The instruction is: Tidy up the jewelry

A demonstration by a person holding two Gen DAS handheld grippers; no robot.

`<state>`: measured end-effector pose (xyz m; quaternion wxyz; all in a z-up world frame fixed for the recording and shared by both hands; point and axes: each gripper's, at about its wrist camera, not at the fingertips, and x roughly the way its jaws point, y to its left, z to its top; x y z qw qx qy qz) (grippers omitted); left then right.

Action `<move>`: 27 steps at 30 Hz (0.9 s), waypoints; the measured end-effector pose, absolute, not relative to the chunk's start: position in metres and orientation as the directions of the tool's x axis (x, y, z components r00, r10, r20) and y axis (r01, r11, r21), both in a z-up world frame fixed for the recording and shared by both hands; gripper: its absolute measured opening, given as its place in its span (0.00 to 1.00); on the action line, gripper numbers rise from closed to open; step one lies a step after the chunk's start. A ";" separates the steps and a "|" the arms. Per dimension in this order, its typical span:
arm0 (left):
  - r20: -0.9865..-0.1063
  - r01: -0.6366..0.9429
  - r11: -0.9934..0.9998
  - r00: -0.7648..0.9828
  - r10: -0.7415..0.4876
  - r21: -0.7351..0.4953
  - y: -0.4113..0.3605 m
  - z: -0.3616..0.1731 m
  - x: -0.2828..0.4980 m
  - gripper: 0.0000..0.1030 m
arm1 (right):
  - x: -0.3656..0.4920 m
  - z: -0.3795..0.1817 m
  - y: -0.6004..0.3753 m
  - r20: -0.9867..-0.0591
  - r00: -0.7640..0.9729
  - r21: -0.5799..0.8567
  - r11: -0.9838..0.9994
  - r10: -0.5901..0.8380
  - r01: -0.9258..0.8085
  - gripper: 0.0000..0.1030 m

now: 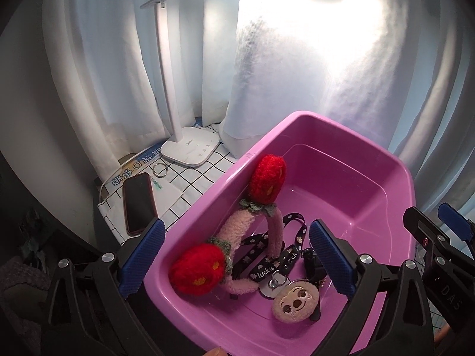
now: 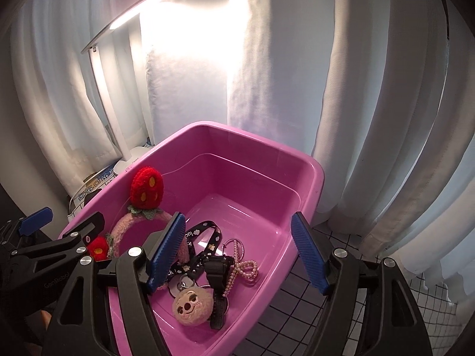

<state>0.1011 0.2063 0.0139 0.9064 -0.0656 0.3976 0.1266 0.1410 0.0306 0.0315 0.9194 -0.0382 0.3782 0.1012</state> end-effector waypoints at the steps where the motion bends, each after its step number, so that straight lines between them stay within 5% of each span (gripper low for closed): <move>1: -0.737 -0.281 0.959 0.653 0.174 -0.022 0.206 0.014 0.100 0.94 | 0.139 0.032 0.030 -0.702 0.695 0.004 0.977 0.155 -0.213 0.68; 27: -0.734 -0.268 0.962 0.663 0.150 -0.045 0.204 0.023 0.094 0.94 | 0.123 0.037 0.018 -0.686 0.716 -0.010 0.982 0.130 -0.188 0.68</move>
